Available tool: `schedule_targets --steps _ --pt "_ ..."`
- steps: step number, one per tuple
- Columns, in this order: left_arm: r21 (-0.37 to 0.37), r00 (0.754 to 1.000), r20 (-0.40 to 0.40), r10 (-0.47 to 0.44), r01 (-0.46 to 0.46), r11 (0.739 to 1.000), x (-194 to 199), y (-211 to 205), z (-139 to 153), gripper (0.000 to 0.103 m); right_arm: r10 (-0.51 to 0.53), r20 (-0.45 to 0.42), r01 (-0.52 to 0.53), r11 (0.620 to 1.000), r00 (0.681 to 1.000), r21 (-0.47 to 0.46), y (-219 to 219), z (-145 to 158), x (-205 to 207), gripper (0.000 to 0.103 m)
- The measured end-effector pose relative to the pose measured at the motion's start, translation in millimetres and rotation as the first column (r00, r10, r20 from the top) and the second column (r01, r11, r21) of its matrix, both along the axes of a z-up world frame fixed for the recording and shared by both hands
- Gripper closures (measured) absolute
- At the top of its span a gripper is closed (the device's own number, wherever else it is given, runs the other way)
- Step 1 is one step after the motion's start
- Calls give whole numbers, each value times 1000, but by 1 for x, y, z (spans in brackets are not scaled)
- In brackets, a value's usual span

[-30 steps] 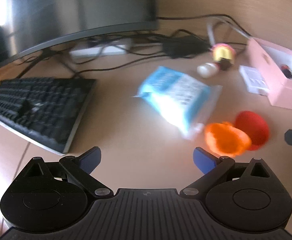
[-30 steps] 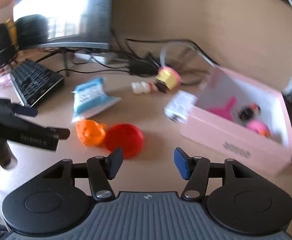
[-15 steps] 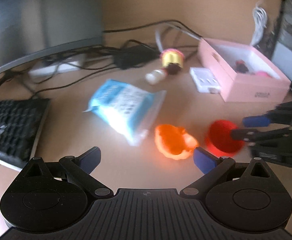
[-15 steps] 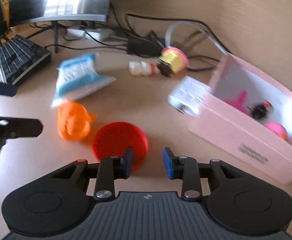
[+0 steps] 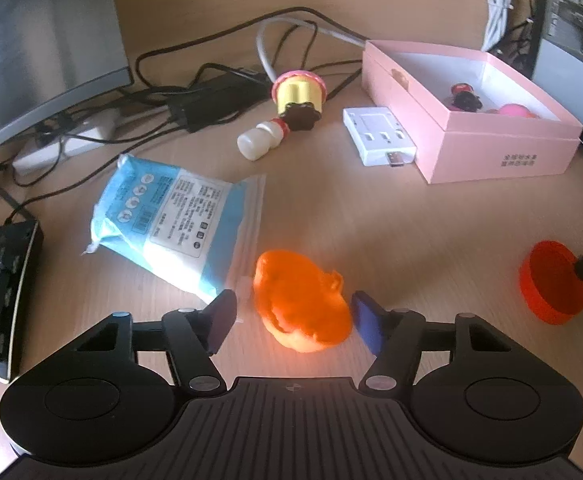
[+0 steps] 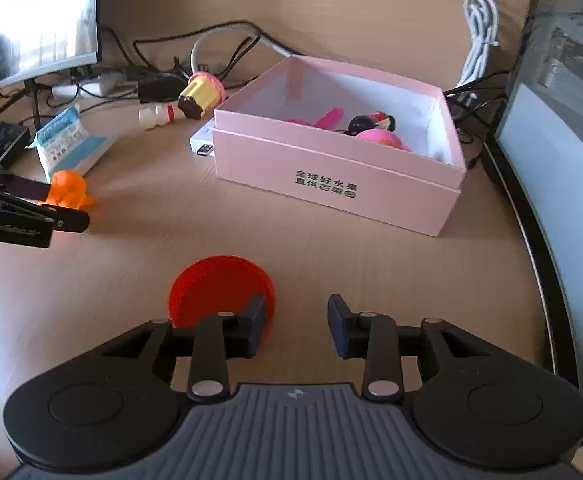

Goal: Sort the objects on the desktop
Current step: 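Grasp the orange cup with the left tool while the right tool grasps the red lid, then lift the orange cup with the left tool while the right tool lifts the red lid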

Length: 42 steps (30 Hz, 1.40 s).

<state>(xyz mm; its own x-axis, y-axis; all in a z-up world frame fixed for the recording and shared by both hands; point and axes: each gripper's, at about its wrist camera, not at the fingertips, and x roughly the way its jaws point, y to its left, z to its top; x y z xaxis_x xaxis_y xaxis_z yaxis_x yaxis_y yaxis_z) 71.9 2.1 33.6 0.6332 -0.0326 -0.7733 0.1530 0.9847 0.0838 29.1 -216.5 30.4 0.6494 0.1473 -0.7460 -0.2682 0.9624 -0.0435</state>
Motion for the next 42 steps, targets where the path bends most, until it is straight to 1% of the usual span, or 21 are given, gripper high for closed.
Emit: schedule_targets --steps 1,2,5,10,13,14,15,17,18,21,26,28,30,33,35,37,38,39,40,41,42 --pt "-1 1000 4 14 -14 1000 -1 0 1 41 0 6 0 1000 1000 1 0 1 -3 63" --pt "-6 1000 7 22 -22 1000 -3 0 3 48 2 12 -2 1000 1000 0 1 1 -5 60" --pt "-27 1000 4 22 -22 999 -10 -4 5 55 15 16 -15 1000 1000 1 -1 3 -12 55" --pt "-66 999 -30 -33 31 997 -34 -20 2 56 22 7 -22 1000 1000 -4 1 0 -16 55" --pt "-109 995 -51 -87 81 991 -54 -30 2 56 29 12 -28 1000 1000 -7 1 1 -18 50" --pt "-121 994 -52 -101 94 988 -59 -32 1 55 31 12 -31 999 999 -9 1 1 -18 49" --pt "-129 992 -53 -113 106 986 -64 -35 1 52 35 11 -34 999 999 -11 1 1 -18 49" --pt "-125 990 -50 -130 123 985 -71 -39 2 44 39 10 -39 999 999 -18 2 1 -17 46" --pt "-116 990 -45 -132 126 985 -73 -40 2 42 42 9 -42 999 999 -21 3 1 -17 46" --pt "-97 993 -40 -115 110 989 -74 -39 2 38 50 5 -50 998 999 -27 3 -1 -17 41" --pt "-80 997 -28 -78 75 994 -72 -30 3 29 63 -8 -63 997 998 -44 0 -6 -25 41" --pt "-74 998 -18 -64 63 995 -70 -27 4 25 52 -9 -53 997 999 -57 -4 -8 -28 41" --pt "-68 998 -3 -63 63 996 -66 -25 5 20 32 -11 -32 998 999 -49 -11 -6 -30 41" --pt "-64 995 10 -97 97 993 -57 -28 6 19 -1 -2 1 1000 1000 -11 -21 1 -33 39" --pt "-57 994 10 -108 108 992 -47 -33 2 19 -19 16 19 1000 1000 7 -25 7 -36 33" --pt "-52 995 3 -104 104 993 -37 -35 -3 22 -31 29 31 999 999 17 -27 12 -39 32" --pt "-51 995 -2 -101 100 994 -34 -36 -5 29 -31 35 30 999 999 21 -28 14 -40 32" --pt "-51 995 -7 -97 96 994 -31 -37 -7 41 -29 39 29 999 999 23 -28 16 -42 32" --pt "-53 996 -13 -92 92 994 -29 -37 -9 42 -27 46 26 999 999 22 -28 17 -44 30" --pt "-56 996 -13 -86 86 995 -28 -36 -10 43 -25 53 24 999 998 22 -28 19 -46 24" --pt "-61 996 -12 -84 83 995 -28 -36 -10 43 -22 61 21 1000 998 23 -29 20 -48 22"
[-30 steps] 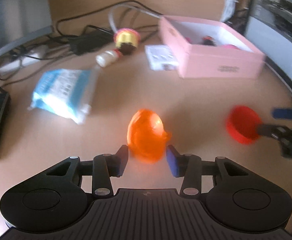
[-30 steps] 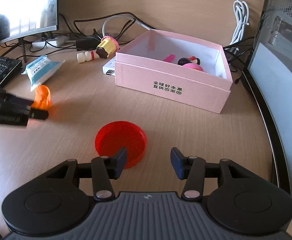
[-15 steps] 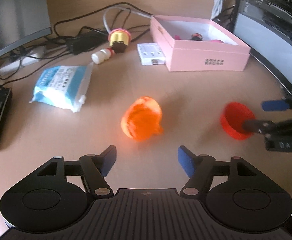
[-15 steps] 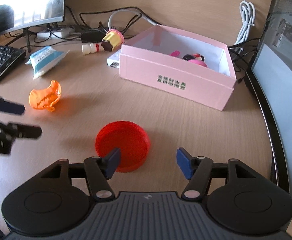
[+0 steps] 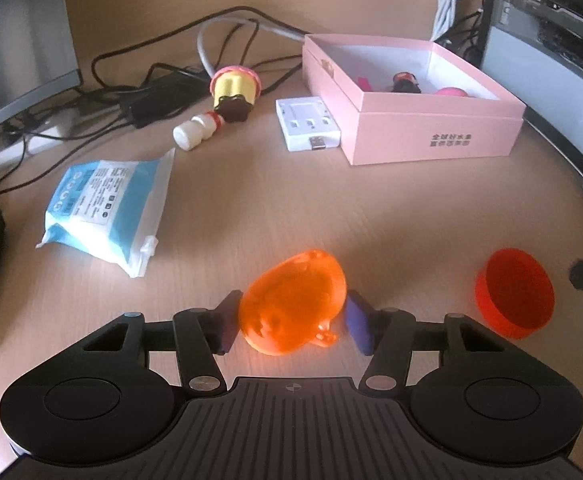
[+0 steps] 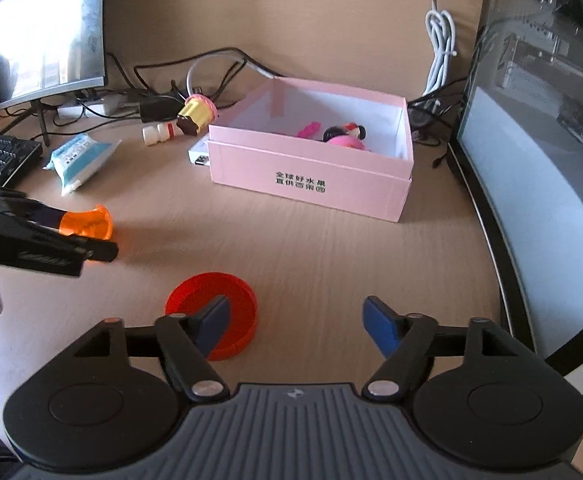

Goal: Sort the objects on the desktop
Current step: 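Lift the orange cup with the left tool while the right tool lifts the red lid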

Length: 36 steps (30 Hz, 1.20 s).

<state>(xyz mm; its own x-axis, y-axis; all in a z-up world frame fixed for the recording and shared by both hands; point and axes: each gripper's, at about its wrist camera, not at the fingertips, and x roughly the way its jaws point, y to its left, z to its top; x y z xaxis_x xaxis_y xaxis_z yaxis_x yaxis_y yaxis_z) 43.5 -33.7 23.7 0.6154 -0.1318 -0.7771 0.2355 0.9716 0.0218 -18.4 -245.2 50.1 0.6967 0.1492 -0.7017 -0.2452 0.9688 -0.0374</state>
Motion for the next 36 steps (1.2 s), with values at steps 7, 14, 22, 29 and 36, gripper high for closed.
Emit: schedule_targets --steps 7,14,22,29,36 --pt "-12 1000 -16 -2 2 1000 -23 6 1 43 57 -15 -56 997 998 56 8 -3 1 10" --pt "-12 1000 -24 -1 1 1000 -53 13 3 43 143 -43 -141 989 989 41 38 -26 16 3" --pt "-9 1000 -25 7 -7 1000 -60 19 4 39 164 -92 -161 986 982 39 49 -40 30 17" --pt "-18 1000 -18 -5 5 1000 -51 11 6 41 169 -103 -170 985 980 -1 53 -34 30 39" --pt "8 998 -10 -55 55 998 -48 -1 13 51 175 -93 -177 984 980 -11 41 -15 19 39"
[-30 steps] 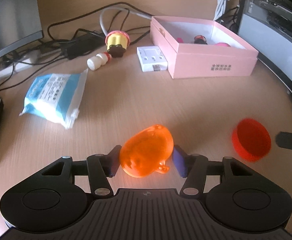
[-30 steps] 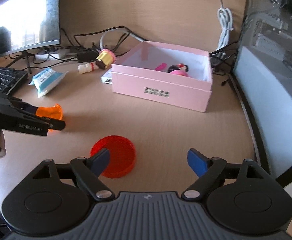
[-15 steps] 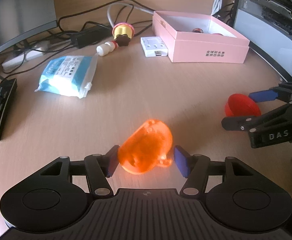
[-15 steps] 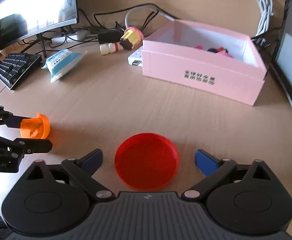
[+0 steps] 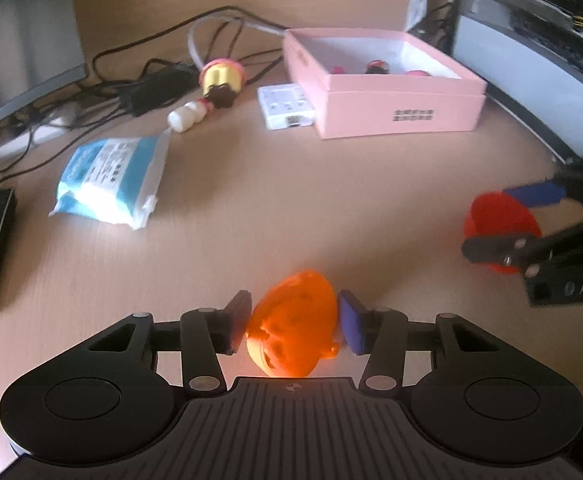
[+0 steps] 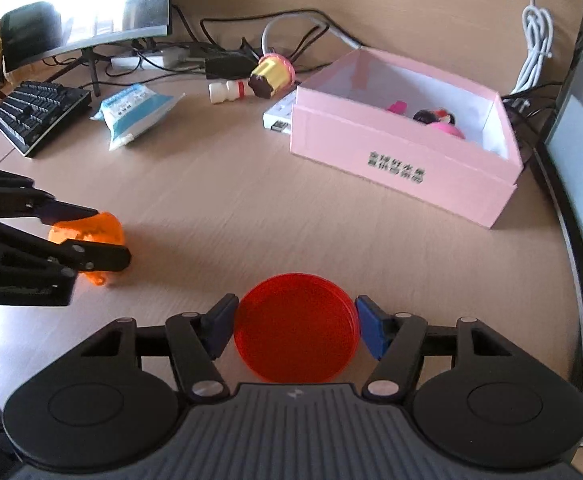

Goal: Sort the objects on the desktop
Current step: 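Lift the orange cup with the left tool while the right tool lifts the red lid, then drop the orange cup into the pink box with left tool while right tool drops red lid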

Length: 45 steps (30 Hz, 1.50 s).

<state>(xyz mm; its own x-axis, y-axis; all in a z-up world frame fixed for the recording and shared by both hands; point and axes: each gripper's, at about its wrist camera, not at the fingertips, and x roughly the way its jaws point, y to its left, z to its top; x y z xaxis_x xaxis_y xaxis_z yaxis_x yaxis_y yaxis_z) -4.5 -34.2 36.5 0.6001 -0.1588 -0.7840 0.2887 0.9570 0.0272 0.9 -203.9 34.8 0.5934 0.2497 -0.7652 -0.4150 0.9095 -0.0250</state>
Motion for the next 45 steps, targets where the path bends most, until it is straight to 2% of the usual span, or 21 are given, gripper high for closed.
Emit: schedule_targets --steps 4,6,11,16,21,23,25,26,27,29,33,37,38,40,43,45 --pt "-10 998 41 -52 52 999 0 -11 22 51 -19 82 19 1000 996 7 -16 33 -3 39" --pt "-13 992 100 -74 76 997 6 -16 43 51 -46 140 41 998 989 37 -29 61 1 39" --pt "-16 962 251 -110 118 993 32 -29 96 51 -123 296 92 989 947 118 -58 134 11 39" --pt "0 939 309 -153 161 987 77 -52 112 51 -182 356 140 980 916 141 -75 168 29 39" --pt "-15 935 296 -196 209 978 130 -74 108 51 -262 373 229 964 890 132 -85 172 58 39" --pt "-23 923 319 -213 233 972 150 -83 105 50 -283 375 243 958 883 151 -86 173 72 39" --pt "-26 922 323 -214 235 972 171 -93 96 43 -297 362 249 953 884 173 -85 172 90 39" --pt "-34 929 306 -207 228 973 178 -95 92 33 -305 345 255 949 888 183 -85 170 101 39" --pt "-41 937 290 -193 214 976 183 -95 87 29 -313 319 262 946 895 194 -83 167 114 39" --pt "-49 950 256 -176 195 980 180 -88 77 24 -320 280 268 941 905 209 -79 158 135 39" --pt "-63 965 209 -159 175 982 149 -61 64 9 -348 201 302 926 915 227 -67 131 172 39" --pt "-109 987 129 -94 108 988 122 -24 48 7 -366 175 324 918 914 228 -56 103 207 38" --pt "-108 991 113 -70 83 991 116 -15 43 6 -372 164 335 917 914 217 -54 99 214 30" --pt "-90 996 85 -7 15 996 107 5 33 4 -392 158 359 911 906 205 -51 91 221 22" --pt "-75 994 42 102 -98 992 100 32 20 3 -344 123 315 927 931 204 -37 85 218 22" --pt "-83 987 11 158 -157 984 99 46 14 3 -237 141 213 963 961 164 -9 81 209 22"
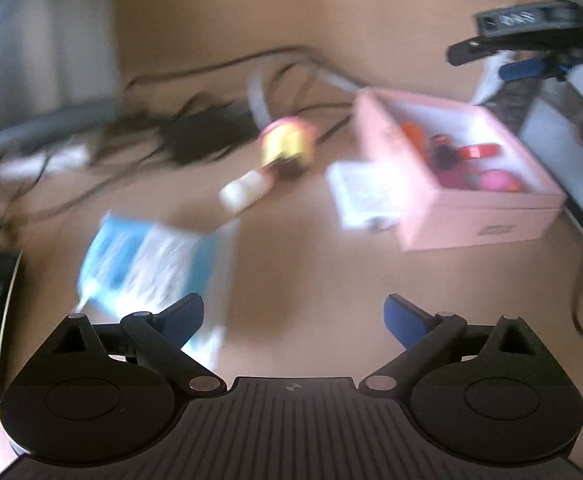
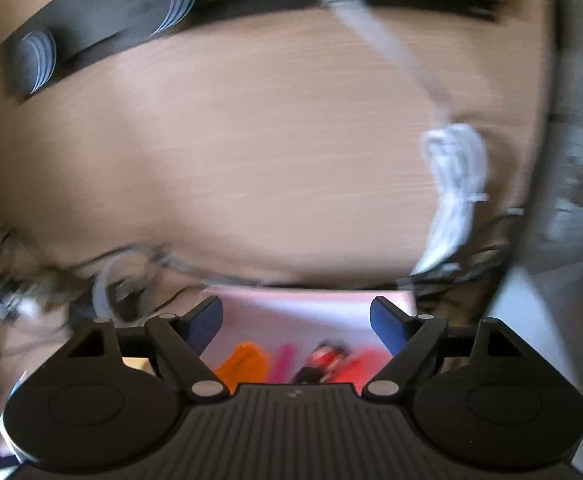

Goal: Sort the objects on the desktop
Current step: 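Drop the orange cup into the pink box with left tool while right tool drops red lid, then move the right tool to the yellow cupcake toy and grasp it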

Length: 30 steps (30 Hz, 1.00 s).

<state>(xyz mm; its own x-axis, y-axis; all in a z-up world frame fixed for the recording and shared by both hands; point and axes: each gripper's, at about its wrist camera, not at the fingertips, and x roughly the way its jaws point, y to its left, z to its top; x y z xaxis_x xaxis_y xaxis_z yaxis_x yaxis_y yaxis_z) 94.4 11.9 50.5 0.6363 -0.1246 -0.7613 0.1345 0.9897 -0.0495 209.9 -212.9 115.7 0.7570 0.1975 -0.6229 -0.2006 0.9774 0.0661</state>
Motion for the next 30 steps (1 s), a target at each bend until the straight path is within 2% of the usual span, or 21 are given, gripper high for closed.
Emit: schedule_targets --steps 1,2,3,4,5,8,12,15,18,21,27,30 --pt "-4 1000 -9 25 -25 1000 -2 8 -1 3 53 19 -52 997 998 -52 19 -2 -6 22" --pt "-5 999 -16 44 -44 999 -3 15 0 3 110 27 -106 988 994 -115 40 -6 -11 26" --pt "-5 998 -20 56 -56 998 -5 20 -1 3 165 16 -159 972 986 -170 59 -10 -12 36" --pt "-7 998 -20 64 -64 998 -6 23 0 3 210 -25 -211 955 977 -211 78 -16 -10 66" --pt "-9 998 -15 66 -67 998 -10 28 2 3 234 -77 -246 942 969 -227 93 -23 -4 82" --pt "-36 998 8 66 -66 997 -15 30 7 3 247 -179 -292 908 952 -299 133 -45 20 82" --pt "-61 998 26 49 -47 997 -20 25 7 2 179 -280 -283 874 943 -395 168 -78 56 83" --pt "-62 999 26 40 -39 997 -24 27 3 2 143 -311 -290 816 940 -501 186 -99 72 84" --pt "-77 998 0 58 -57 995 -25 32 -5 2 111 -319 -280 783 941 -555 192 -112 75 84" --pt "-86 998 -19 67 -69 994 -28 35 -11 2 115 -344 -294 796 932 -529 190 -117 68 84" --pt "-67 998 -32 55 -58 996 -32 36 -14 2 179 -388 -362 803 904 -473 182 -121 28 84" --pt "-60 999 -33 41 -43 997 -34 36 -13 2 223 -422 -404 817 879 -411 174 -118 2 84"
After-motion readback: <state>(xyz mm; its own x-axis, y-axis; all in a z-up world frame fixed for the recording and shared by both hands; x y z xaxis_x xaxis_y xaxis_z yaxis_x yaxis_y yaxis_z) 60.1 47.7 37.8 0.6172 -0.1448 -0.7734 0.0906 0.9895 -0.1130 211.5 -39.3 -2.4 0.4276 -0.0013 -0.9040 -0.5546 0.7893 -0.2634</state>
